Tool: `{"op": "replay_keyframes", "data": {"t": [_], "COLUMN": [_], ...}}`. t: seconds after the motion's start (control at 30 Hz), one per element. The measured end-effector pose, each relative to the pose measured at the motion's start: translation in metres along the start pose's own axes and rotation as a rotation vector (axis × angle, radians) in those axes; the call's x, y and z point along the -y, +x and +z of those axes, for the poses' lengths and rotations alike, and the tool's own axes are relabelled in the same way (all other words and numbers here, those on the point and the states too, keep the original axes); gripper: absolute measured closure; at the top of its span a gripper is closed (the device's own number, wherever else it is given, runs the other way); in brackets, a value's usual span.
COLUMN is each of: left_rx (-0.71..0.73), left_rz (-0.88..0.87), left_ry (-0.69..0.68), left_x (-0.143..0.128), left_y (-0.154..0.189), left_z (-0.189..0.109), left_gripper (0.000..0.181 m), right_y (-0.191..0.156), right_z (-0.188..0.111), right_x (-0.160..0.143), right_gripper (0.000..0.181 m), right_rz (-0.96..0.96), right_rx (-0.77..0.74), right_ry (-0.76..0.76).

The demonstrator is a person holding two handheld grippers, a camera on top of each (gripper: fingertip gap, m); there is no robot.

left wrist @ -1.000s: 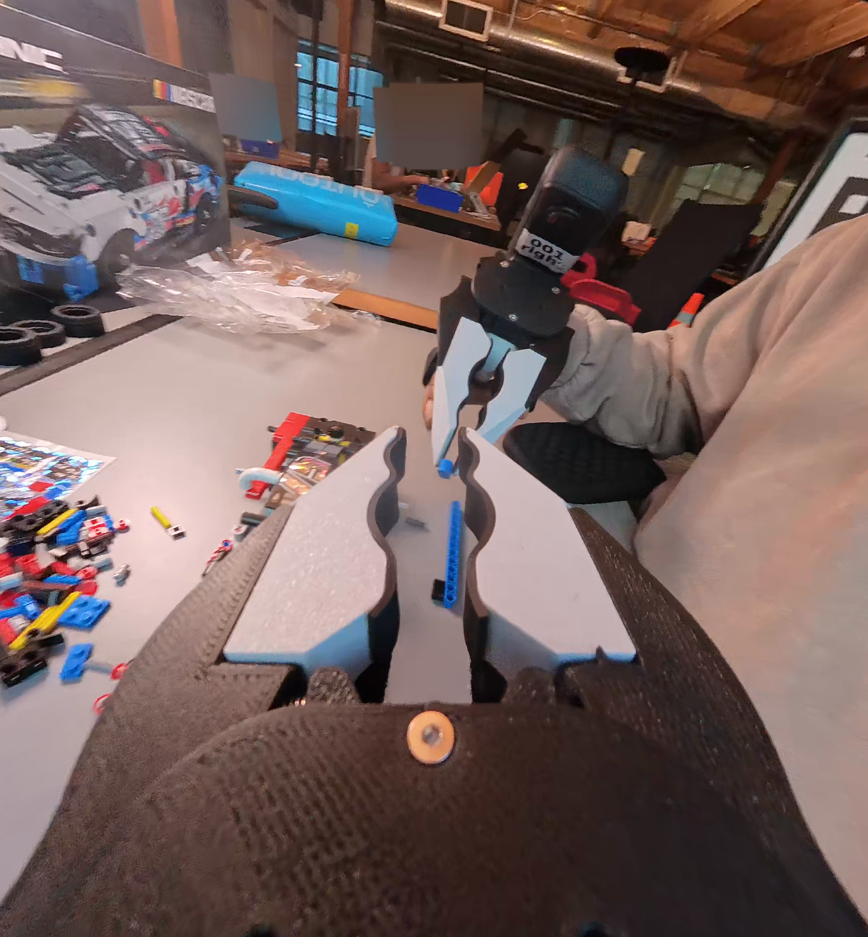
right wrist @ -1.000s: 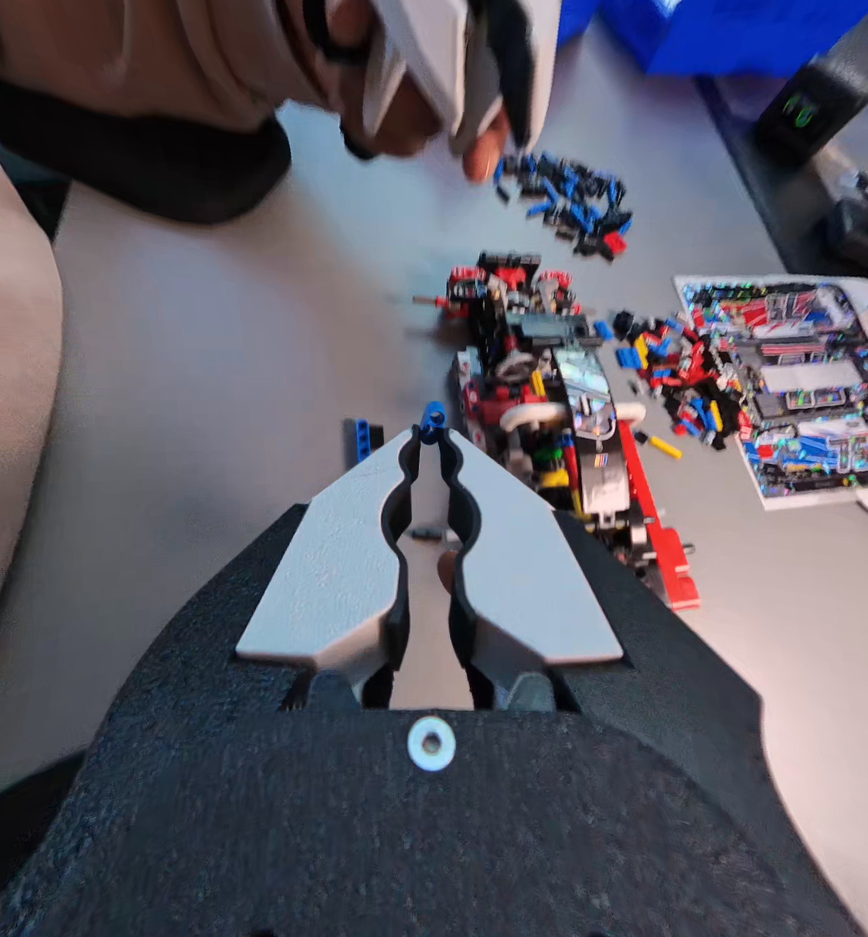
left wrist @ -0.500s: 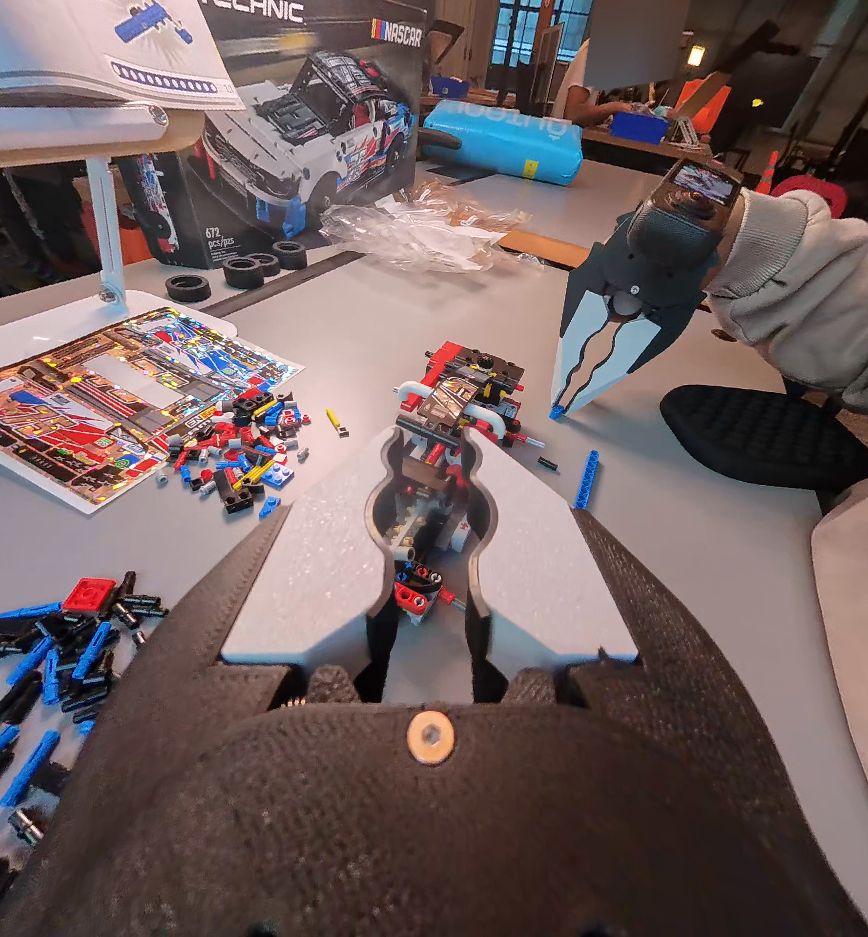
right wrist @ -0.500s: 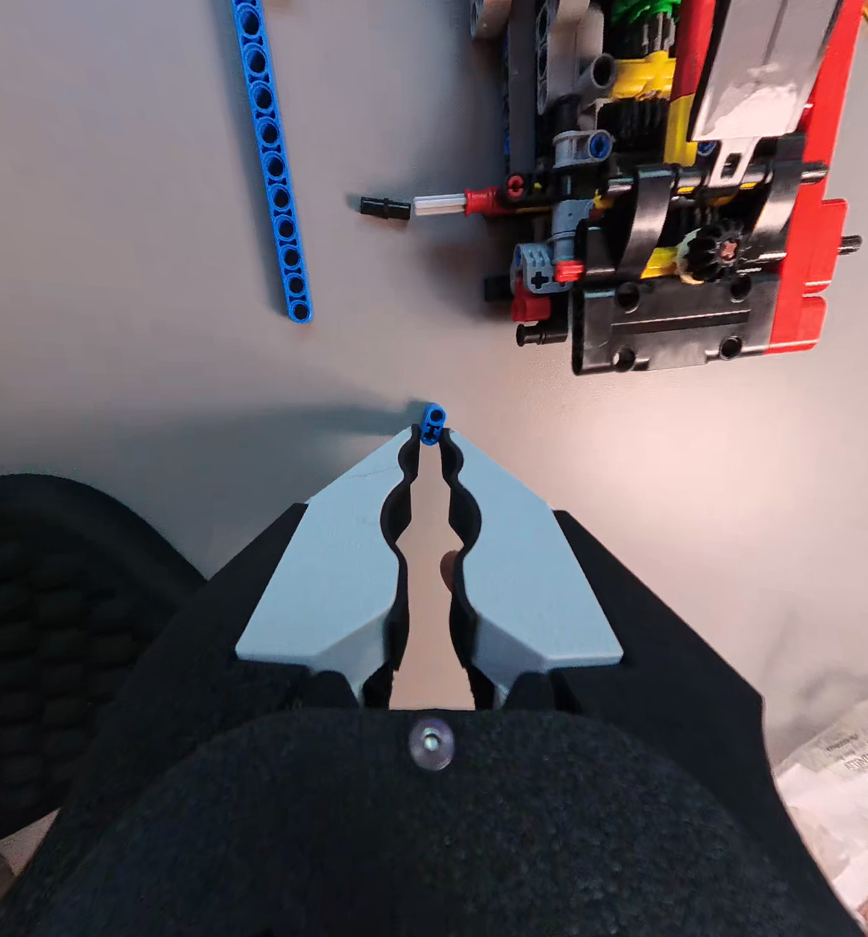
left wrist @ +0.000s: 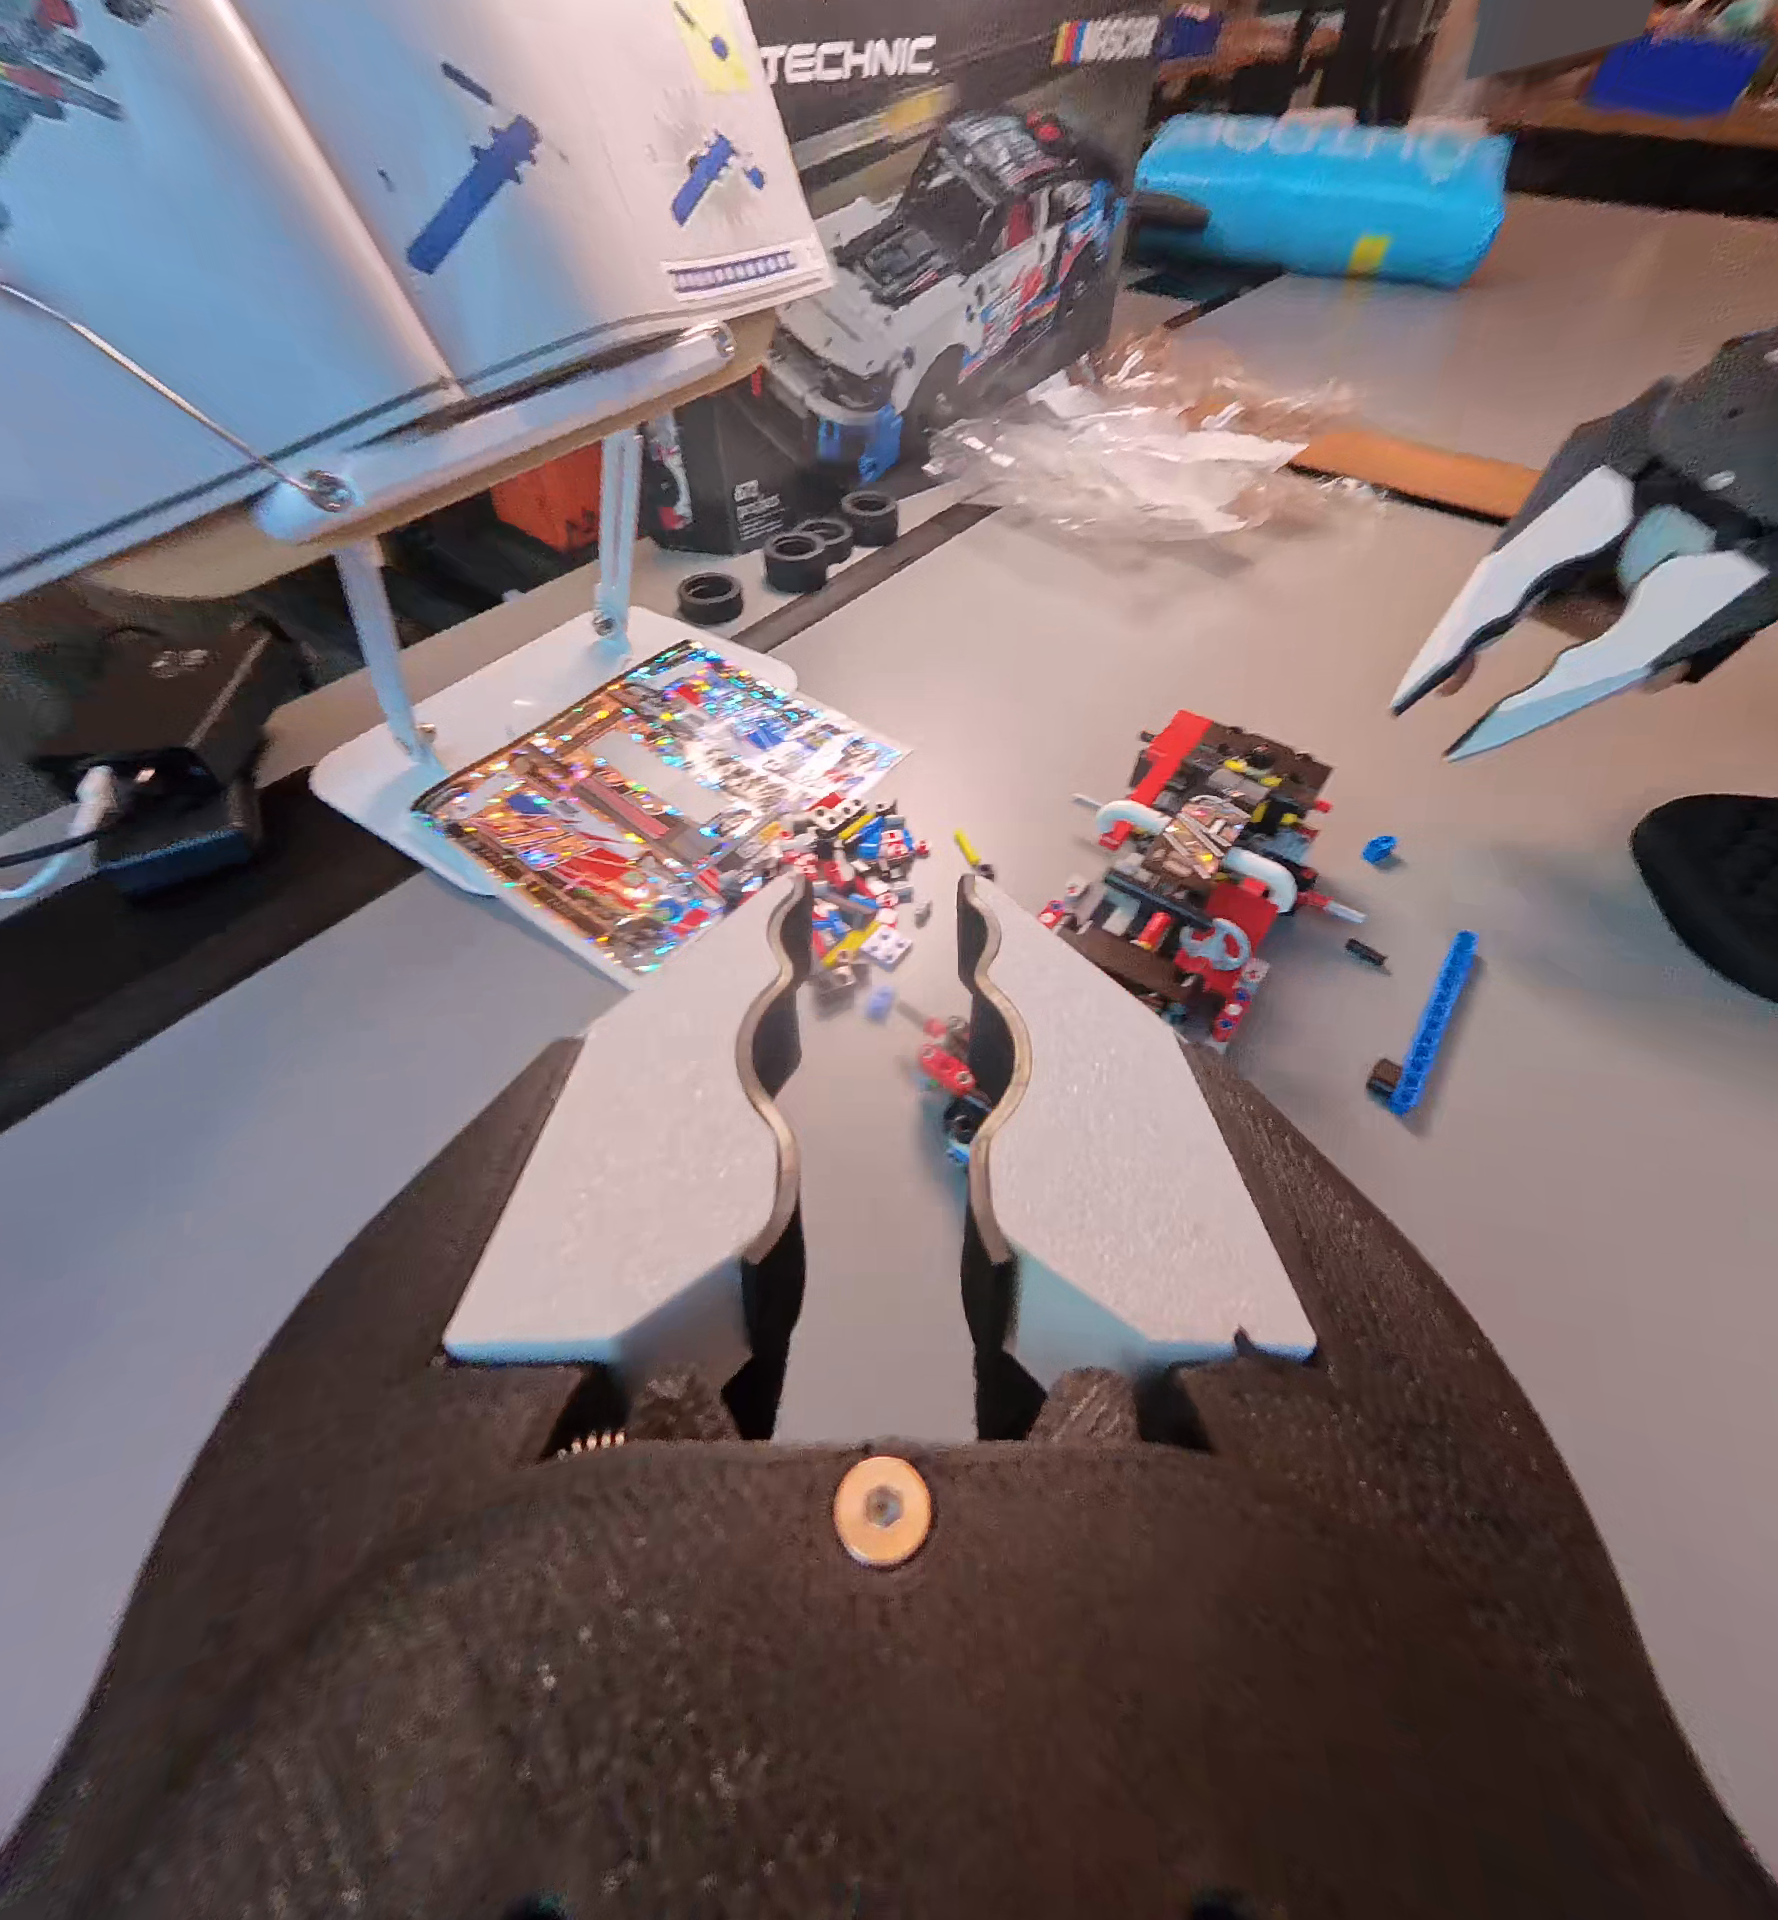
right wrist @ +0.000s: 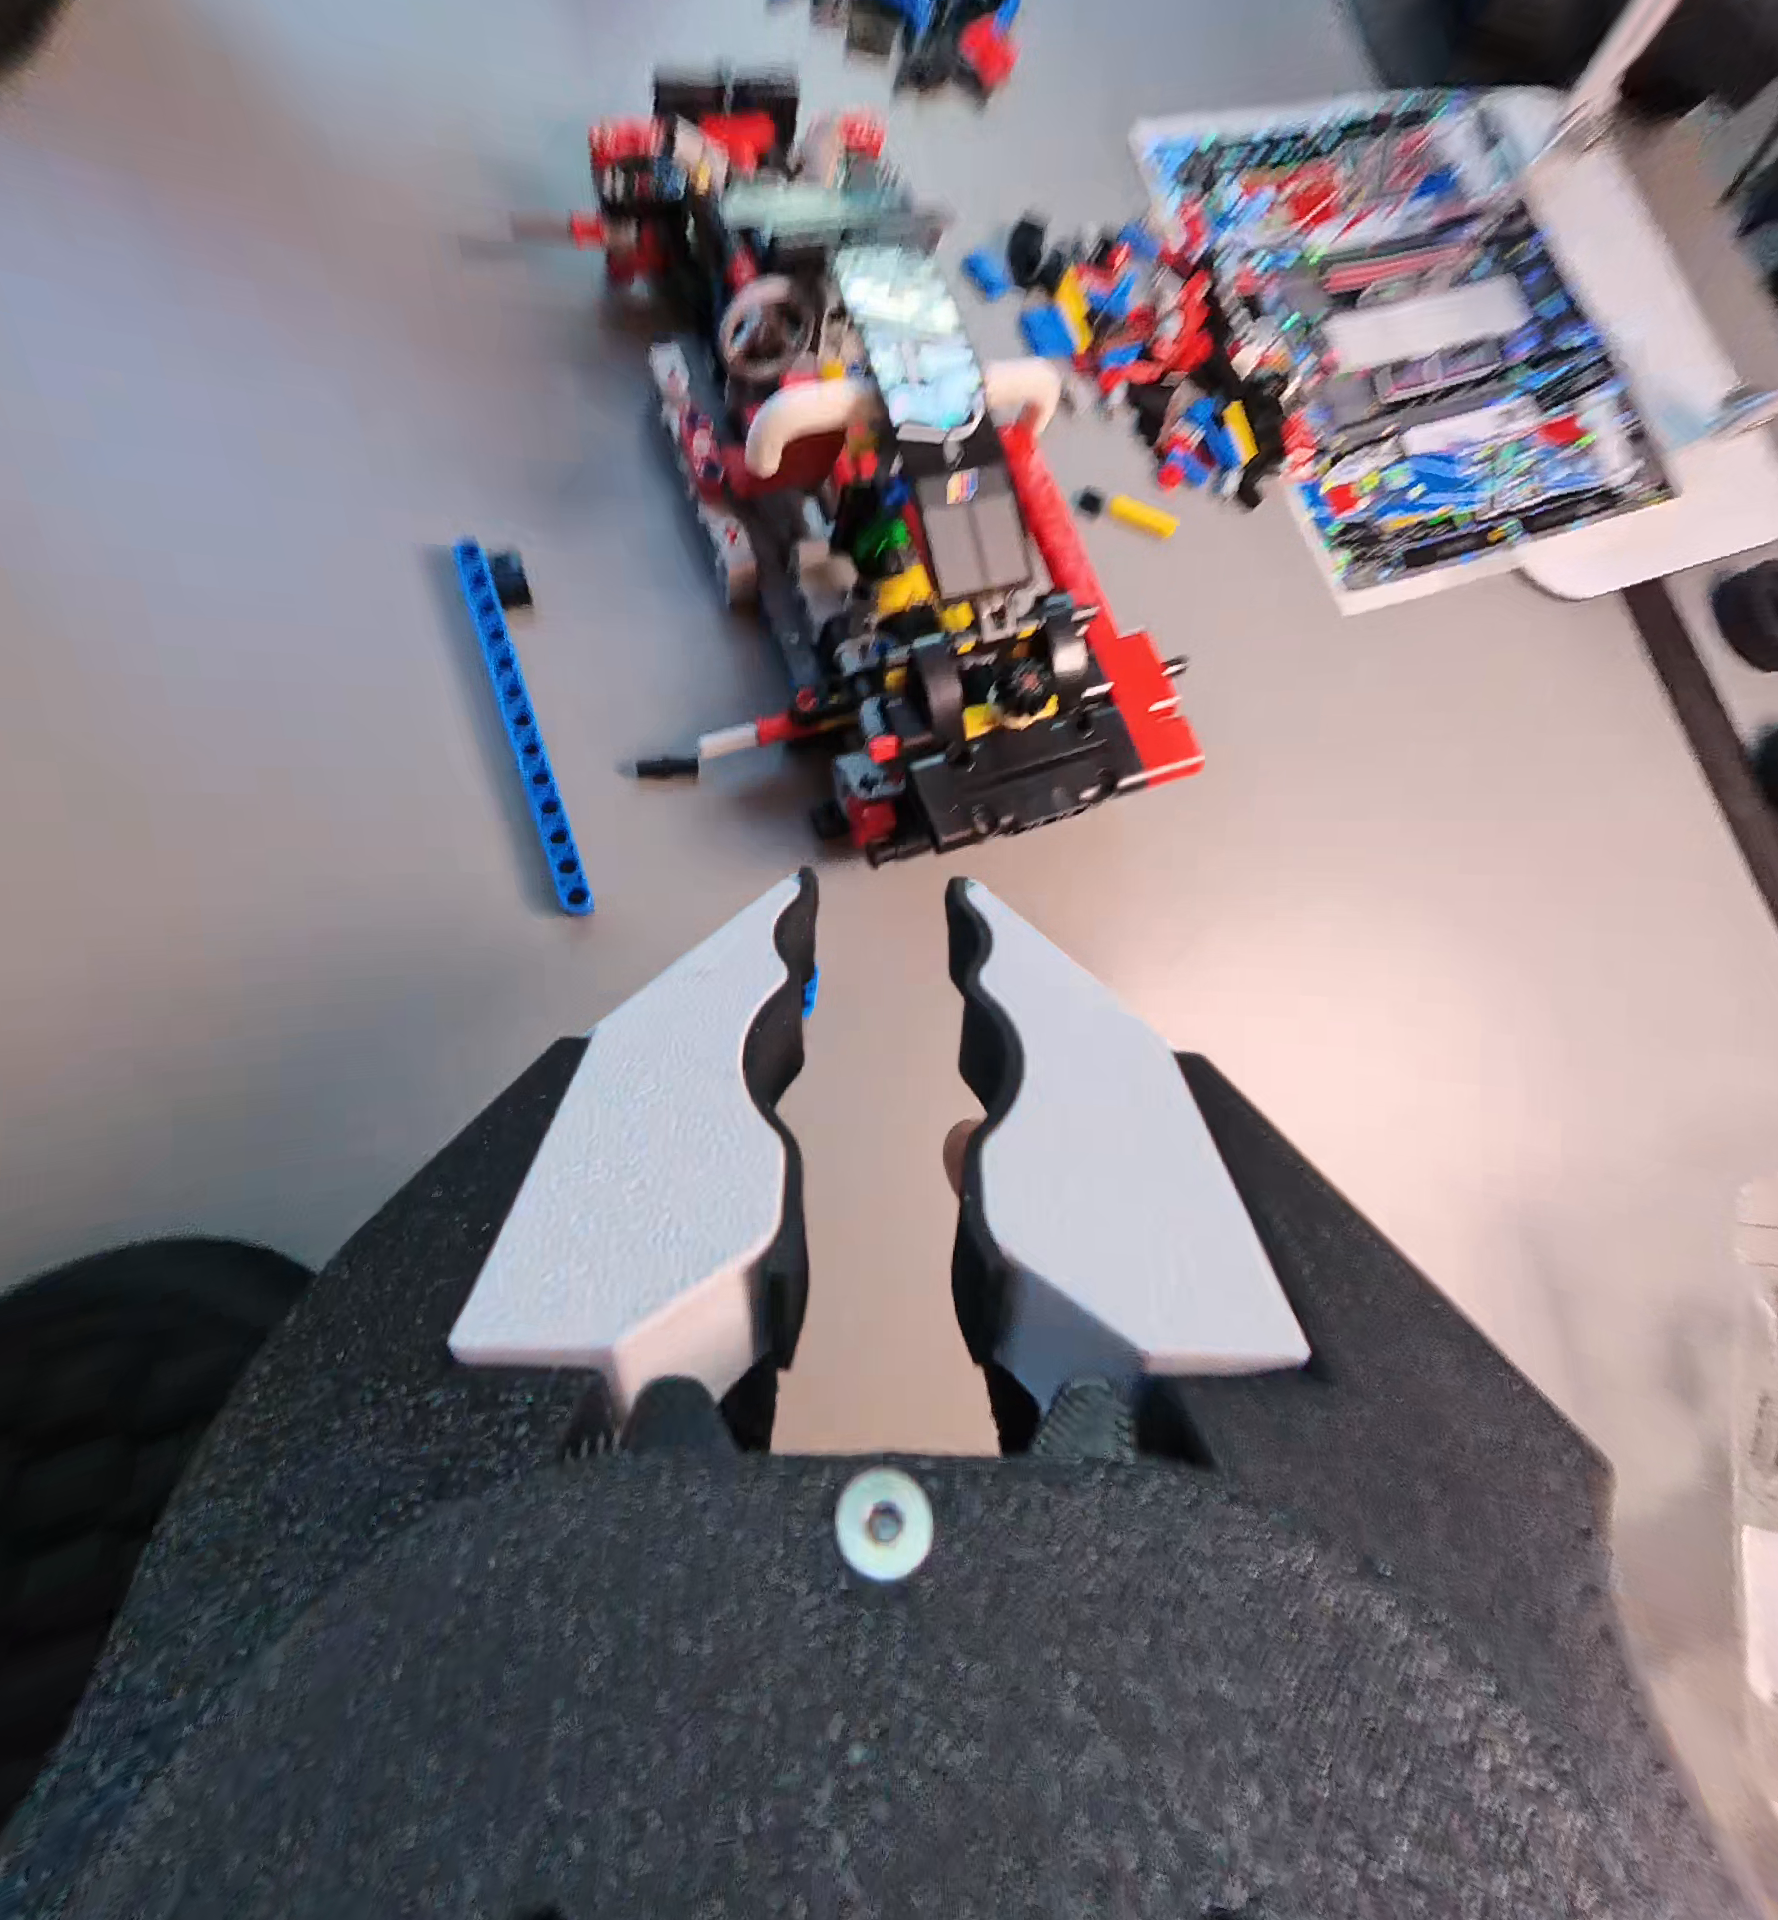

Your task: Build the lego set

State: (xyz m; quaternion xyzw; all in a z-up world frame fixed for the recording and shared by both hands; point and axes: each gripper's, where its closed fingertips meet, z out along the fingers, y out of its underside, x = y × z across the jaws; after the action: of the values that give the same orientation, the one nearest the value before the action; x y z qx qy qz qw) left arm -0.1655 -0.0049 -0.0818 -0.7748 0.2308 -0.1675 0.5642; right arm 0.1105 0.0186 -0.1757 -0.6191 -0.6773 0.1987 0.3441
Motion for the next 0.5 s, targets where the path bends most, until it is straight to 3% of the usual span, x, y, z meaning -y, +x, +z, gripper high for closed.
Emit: {"op": "replay_keyframes", "data": {"t": [0.13, 0.23, 0.37, 0.43, 0.5], "left_rx": [0.044, 0.021, -0.008, -0.105, -0.143], "left_rz": [0.071, 0.158, 0.281, 0.289, 0.338], "left_ry": [-0.147, -0.359, -0.7, -0.883, -0.982], "left_x": [0.007, -0.007, -0.052, -0.085, -0.11], "left_y": [-0.039, -0.06, -0.091, -0.092, -0.097], "left_z": [-0.004, 0.004, 0.02, 0.023, 0.028], "left_gripper": [0.153, 0.15, 0.159, 0.16, 0.162], "right_y": [0.012, 0.011, 0.011, 0.008, 0.005], "right_z": [-0.025, -0.035, -0.026, -0.02, -0.016], "right_x": [0.036, 0.048, 0.04, 0.039, 0.039], "right_gripper": [0.155, 0.153, 0.149, 0.148, 0.148], "right_rz": [0.163, 0.279, 0.231, 0.189, 0.175], "right_rx": [-0.12, -0.148, -0.24, -0.256, -0.249], "right_ry": [0.319, 0.503, 0.526, 0.512, 0.504]}}
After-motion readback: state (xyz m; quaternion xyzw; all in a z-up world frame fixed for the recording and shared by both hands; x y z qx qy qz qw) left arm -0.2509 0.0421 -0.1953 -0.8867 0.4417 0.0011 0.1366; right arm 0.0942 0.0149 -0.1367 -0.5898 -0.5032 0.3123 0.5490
